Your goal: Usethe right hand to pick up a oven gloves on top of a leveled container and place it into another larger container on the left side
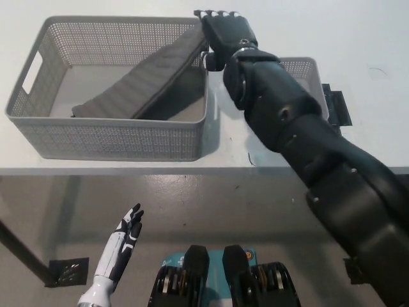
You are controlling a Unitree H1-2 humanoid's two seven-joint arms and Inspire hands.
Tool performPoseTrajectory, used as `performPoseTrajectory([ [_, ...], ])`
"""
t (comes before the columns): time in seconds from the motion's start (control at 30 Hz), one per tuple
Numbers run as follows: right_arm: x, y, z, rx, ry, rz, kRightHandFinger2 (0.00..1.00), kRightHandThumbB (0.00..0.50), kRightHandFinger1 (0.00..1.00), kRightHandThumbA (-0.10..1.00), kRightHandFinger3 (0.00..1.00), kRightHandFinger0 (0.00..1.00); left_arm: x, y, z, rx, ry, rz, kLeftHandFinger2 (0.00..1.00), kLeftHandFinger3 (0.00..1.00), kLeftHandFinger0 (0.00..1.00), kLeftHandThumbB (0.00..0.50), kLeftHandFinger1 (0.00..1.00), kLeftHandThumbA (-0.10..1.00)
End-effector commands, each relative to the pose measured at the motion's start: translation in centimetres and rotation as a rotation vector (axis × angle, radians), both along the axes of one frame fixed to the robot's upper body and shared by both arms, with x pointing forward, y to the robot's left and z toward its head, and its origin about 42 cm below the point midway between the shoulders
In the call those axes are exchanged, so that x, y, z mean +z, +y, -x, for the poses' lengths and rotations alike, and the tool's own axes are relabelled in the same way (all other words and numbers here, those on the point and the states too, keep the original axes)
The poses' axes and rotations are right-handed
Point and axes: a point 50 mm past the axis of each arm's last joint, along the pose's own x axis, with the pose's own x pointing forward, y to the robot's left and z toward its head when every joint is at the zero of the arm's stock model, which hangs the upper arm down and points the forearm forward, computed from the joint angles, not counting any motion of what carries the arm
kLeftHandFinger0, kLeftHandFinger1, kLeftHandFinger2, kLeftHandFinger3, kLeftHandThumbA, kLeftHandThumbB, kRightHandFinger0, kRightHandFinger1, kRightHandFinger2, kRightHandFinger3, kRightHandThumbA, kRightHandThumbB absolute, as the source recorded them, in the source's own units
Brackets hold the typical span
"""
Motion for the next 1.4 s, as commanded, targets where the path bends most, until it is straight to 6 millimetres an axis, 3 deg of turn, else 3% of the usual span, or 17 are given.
performPoseTrajectory([
  [0.0,28.3,-11.9,11.9,1.045,0.331,-0.675,1.0,0.355,1.0,0.48,1.0,1.0,1.7,0.0,-0.7,-0.034,-0.073,-0.007,1.0,1.0,1.0,0.5,1.0,1.0],
  [0.07,29.5,-14.5,13.7,1.143,0.289,-0.691,1.0,0.326,1.0,0.51,1.0,1.0,1.8,-0.1,-0.8,-0.031,-0.074,-0.015,1.0,1.0,1.0,0.5,1.0,1.0],
  [0.13,30.6,-17.7,15.4,1.203,0.205,-0.756,1.0,0.377,1.0,0.53,1.0,1.0,1.7,0.0,-0.9,-0.032,-0.076,-0.019,1.0,1.0,1.0,0.5,1.0,1.0],
  [0.17,31.1,-19.2,16.3,1.228,0.146,-0.812,1.0,0.433,1.0,0.65,1.0,1.0,1.7,0.0,-0.9,-0.031,-0.075,-0.02,1.0,1.0,1.0,0.5,1.0,1.0],
  [0.2,31.4,-21.3,18.0,1.243,0.022,-0.9,1.0,0.379,1.0,0.89,1.0,1.0,1.7,0.0,-0.9,-0.03,-0.074,-0.021,1.0,1.0,1.0,0.5,1.0,1.0],
  [0.23,31.3,-22.9,19.6,1.219,-0.116,-0.995,1.0,0.382,1.0,1.0,1.0,1.0,1.7,-0.1,-0.9,-0.033,-0.074,-0.022,1.0,1.0,1.0,0.5,1.0,1.0],
  [0.27,30.8,-24.4,21.6,1.175,-0.257,-1.096,1.0,0.334,1.0,1.0,1.0,1.0,1.6,-0.1,-0.9,-0.035,-0.073,-0.023,1.0,1.0,1.0,0.5,1.0,1.0],
  [0.33,30.4,-26.0,23.5,1.122,-0.403,-1.171,1.0,0.292,1.0,1.0,1.0,1.0,1.7,-0.1,-1.0,-0.033,-0.073,-0.025,1.0,1.0,1.0,0.5,1.0,1.0],
  [0.37,30.1,-26.9,24.8,1.035,-0.591,-1.188,1.0,0.285,1.0,1.0,1.0,1.0,1.8,-0.1,-1.0,-0.032,-0.07,-0.023,1.0,1.0,1.0,0.5,1.0,1.0],
  [0.47,28.5,-28.3,28.2,0.909,-0.919,-1.184,1.0,0.338,1.0,1.0,1.0,1.0,1.8,-0.1,-1.1,-0.035,-0.07,-0.031,1.0,1.0,1.0,0.5,1.0,1.0],
  [0.53,27.4,-29.1,29.4,0.902,-0.962,-1.167,1.0,0.324,1.0,1.0,1.0,1.0,1.8,-0.1,-1.1,-0.034,-0.069,-0.032,1.0,1.0,1.0,0.5,1.0,1.0],
  [0.63,24.7,-29.6,31.1,0.834,-1.05,-1.153,1.0,0.329,1.0,1.0,1.0,1.0,1.5,-0.3,-1.0,-0.039,-0.06,-0.02,1.0,1.0,1.0,0.5,1.0,1.0],
  [0.7,22.1,-29.9,32.0,0.818,-1.039,-1.135,1.0,0.306,1.0,1.0,1.0,1.0,1.5,-0.4,-1.0,-0.043,-0.063,-0.026,1.0,1.0,1.0,0.5,1.0,1.0],
  [0.73,21.0,-30.1,32.3,0.794,-1.045,-1.121,1.0,0.328,1.0,1.0,1.0,1.0,1.4,-0.4,-1.0,-0.042,-0.062,-0.028,1.0,1.0,1.0,0.5,1.0,1.0],
  [1.0,11.9,-30.7,35.0,0.714,-0.95,-1.134,1.0,0.364,1.0,1.0,1.0,1.0,1.5,-0.5,-1.0,-0.048,-0.059,-0.045,1.0,1.0,1.0,0.5,1.0,1.0],
  [1.27,4.2,-28.8,38.3,0.697,-0.741,-1.269,1.0,0.432,1.0,1.0,1.0,1.0,1.2,-0.9,-1.1,-0.062,-0.049,-0.036,1.0,1.0,1.0,0.5,1.0,1.0],
  [1.37,1.5,-27.6,38.7,0.627,-0.711,-1.3,1.0,0.398,1.0,1.0,1.0,1.0,1.3,-0.8,-1.2,-0.059,-0.048,-0.045,1.0,1.0,1.0,0.5,1.0,1.0],
])
